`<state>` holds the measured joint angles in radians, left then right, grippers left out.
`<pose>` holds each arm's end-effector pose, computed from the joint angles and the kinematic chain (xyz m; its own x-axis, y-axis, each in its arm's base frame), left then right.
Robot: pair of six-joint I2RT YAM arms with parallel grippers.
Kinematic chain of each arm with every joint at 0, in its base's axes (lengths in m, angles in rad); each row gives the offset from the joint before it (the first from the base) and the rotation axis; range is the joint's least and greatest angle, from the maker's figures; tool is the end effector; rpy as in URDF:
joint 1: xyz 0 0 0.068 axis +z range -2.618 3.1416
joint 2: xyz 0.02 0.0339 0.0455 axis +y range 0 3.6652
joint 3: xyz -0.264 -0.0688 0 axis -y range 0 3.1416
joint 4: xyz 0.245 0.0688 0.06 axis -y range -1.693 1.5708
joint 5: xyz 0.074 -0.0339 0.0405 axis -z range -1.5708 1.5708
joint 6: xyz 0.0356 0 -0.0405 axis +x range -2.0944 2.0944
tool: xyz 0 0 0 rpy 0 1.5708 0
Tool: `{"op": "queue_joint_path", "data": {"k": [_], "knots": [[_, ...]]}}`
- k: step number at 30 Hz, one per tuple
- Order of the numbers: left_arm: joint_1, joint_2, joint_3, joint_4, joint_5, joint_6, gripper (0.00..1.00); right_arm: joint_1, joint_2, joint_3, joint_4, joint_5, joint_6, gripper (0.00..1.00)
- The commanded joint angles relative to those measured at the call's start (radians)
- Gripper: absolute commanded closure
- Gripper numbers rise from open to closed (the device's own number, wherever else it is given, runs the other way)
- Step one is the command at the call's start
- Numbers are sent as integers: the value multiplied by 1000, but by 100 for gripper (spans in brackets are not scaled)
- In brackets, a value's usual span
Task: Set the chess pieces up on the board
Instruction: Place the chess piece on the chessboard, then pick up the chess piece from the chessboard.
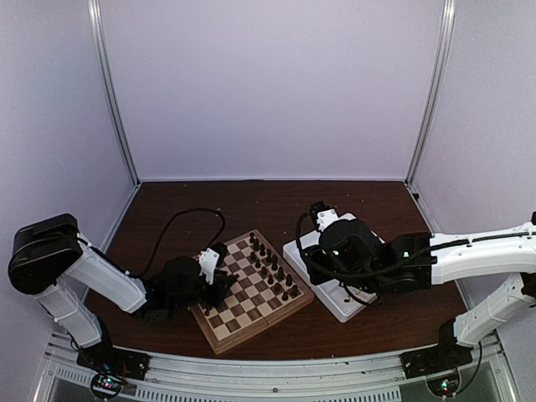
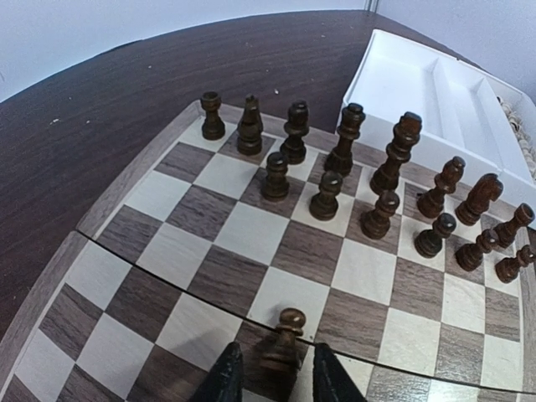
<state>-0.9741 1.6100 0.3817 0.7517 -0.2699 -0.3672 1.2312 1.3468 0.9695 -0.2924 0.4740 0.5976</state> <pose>0.1570 -0.2142 0.1170 -0.4790 0.0894 -0.8732 0.5273 0.8246 -0.2048 0.1133 0.2719 0.2708 -0.5759 -0.1272 -0.8076 -0.4786 0.8533 0.2069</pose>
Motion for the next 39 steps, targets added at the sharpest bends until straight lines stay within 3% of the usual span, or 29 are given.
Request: {"op": "queue_joint_path", "data": {"k": [1,9,15,18,22,27,33,39], "knots": [[7,-50,-1,-20,5,8,70,5,8,-2,16,6,-4,68],[7,-138,14,-167,10,-10,66,5,17,1,22,0,-6,68],[40,-217,188,-612,120,-34,53,5,20,7,22,-10,-14,68],[66,-242,253,-774,199,-19,51,5,22,8,23,-21,-18,68],[123,-263,321,-917,348,18,57,5,19,2,23,-28,-16,68],[150,-220,505,-1187,418,119,57,5,2,-9,22,-26,-15,68],[150,-113,706,-1407,411,185,60,5,-18,-17,13,-17,-14,68],[150,20,905,-1611,376,188,71,5,-58,-36,-2,3,-8,68]]}}
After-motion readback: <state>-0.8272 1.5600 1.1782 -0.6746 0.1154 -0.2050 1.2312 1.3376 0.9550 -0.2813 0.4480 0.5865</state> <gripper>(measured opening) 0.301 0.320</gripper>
